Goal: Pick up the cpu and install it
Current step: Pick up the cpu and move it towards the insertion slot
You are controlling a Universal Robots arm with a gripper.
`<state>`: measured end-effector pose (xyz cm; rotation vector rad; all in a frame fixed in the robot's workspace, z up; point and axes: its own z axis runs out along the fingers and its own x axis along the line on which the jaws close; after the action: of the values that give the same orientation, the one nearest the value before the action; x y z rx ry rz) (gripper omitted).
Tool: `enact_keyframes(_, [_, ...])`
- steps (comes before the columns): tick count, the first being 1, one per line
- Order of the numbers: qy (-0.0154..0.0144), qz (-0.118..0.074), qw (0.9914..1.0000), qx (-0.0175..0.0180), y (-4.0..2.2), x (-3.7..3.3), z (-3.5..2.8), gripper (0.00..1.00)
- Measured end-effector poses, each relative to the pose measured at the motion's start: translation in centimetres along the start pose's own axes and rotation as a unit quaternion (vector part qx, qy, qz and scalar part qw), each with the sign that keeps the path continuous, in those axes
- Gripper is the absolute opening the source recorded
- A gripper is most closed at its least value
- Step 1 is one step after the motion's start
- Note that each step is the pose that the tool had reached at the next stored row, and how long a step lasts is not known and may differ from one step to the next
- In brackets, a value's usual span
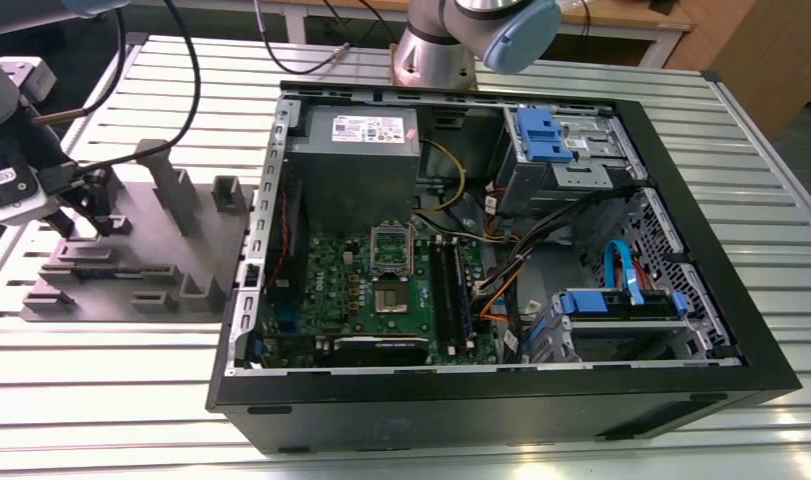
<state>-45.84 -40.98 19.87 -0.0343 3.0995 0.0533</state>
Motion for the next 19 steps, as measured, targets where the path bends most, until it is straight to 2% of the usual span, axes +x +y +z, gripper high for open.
enact_keyframes(19, [0.0000, 0.000, 1.00000, 0.0000, 0.01, -0.02, -0.39, 0.47])
